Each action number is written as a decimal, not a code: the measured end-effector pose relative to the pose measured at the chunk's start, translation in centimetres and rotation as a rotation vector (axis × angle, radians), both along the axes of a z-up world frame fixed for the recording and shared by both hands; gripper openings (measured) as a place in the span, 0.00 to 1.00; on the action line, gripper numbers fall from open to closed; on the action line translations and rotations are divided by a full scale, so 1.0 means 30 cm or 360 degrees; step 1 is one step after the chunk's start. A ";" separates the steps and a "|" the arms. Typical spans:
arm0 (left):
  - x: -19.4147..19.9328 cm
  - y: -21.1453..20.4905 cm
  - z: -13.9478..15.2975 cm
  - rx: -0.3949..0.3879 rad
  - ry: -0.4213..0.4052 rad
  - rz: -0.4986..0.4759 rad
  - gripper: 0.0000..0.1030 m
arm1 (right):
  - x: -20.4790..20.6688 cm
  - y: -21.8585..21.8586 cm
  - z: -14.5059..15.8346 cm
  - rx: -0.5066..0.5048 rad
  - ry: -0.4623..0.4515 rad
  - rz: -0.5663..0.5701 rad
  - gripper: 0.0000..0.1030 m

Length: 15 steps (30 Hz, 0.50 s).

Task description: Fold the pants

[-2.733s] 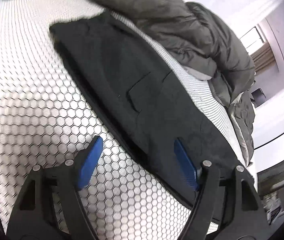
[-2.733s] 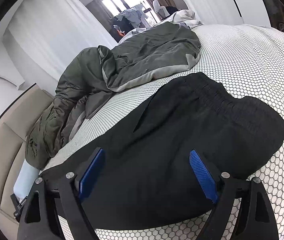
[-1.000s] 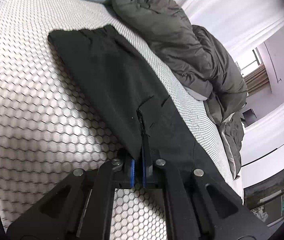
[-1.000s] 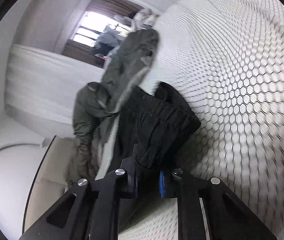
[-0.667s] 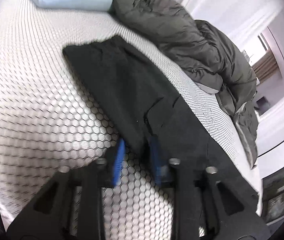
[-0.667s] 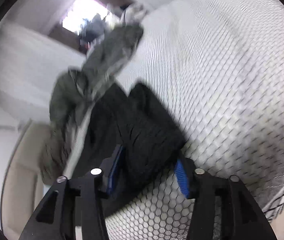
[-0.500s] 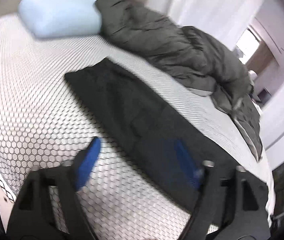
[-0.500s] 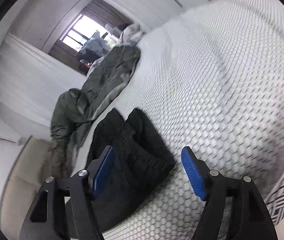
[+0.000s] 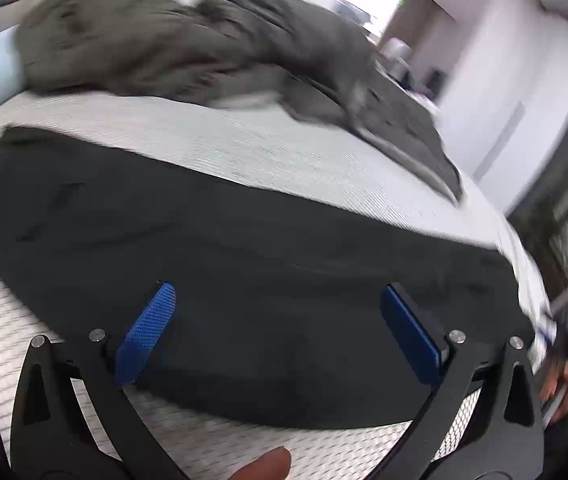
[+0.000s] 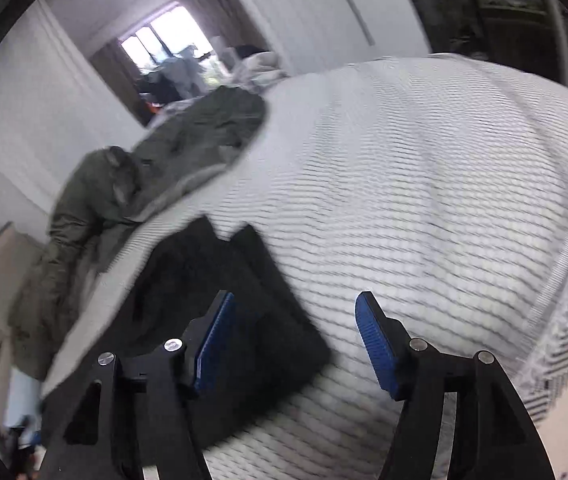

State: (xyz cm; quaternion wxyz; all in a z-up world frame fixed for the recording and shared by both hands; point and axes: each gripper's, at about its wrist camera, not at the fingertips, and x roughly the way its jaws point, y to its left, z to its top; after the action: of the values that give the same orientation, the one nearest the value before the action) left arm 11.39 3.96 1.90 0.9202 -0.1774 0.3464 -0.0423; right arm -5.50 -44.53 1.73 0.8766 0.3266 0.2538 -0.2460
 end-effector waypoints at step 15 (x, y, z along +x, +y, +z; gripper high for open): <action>0.097 -0.247 -0.178 0.0047 0.0168 -0.0372 0.99 | 0.631 -0.124 0.001 -0.0235 0.0362 0.0466 0.62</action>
State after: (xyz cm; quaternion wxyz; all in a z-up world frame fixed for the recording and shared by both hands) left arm 14.30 -3.44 -3.44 0.8919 -0.1243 0.4133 -0.1348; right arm 13.42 -48.25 1.75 0.8902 0.1910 0.3773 -0.1692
